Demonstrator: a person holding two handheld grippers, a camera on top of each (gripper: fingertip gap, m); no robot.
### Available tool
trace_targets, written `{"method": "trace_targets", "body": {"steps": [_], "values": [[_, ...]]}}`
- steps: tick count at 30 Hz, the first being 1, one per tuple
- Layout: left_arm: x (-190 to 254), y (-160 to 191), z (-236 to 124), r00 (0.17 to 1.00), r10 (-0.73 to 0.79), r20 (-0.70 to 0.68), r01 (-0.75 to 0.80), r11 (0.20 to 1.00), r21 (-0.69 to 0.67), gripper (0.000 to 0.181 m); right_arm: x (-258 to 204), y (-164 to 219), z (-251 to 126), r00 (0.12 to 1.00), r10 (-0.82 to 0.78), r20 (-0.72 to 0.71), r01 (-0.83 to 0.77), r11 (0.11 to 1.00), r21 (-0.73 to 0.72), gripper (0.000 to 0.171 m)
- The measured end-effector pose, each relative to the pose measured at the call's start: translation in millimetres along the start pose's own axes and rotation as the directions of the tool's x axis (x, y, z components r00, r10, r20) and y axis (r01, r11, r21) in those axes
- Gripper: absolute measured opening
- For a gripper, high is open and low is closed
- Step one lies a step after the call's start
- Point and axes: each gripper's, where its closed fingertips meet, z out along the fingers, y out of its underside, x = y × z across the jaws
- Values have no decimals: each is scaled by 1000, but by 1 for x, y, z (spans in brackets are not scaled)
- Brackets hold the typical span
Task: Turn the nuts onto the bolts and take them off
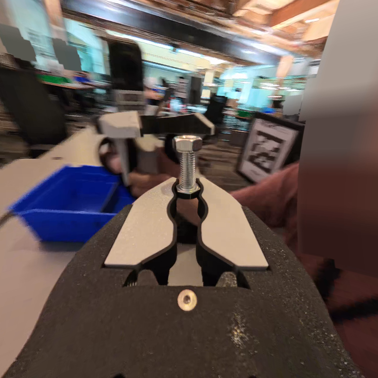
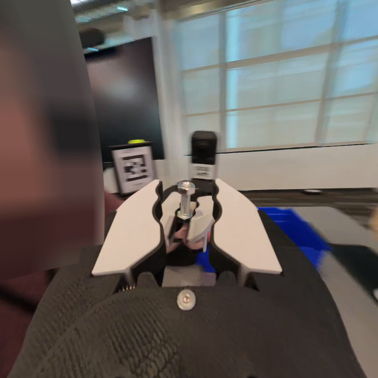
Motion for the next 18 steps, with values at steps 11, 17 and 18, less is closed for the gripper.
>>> {"method": "trace_targets", "body": {"steps": [11,17,18], "values": [[-101,5,-54,605,240,759,-186,970,-158,15,59,22,4,758,-213,-616,163,977,-138,41],[-107,13,-51,588,268,763,-173,963,-206,15,71,30,-1,779,-121,-616,77,992,-96,38],[-108,15,-51,588,274,761,-172,962,-213,15,72,31,-1,779,-121,-616,74,992,-101,37]]}}
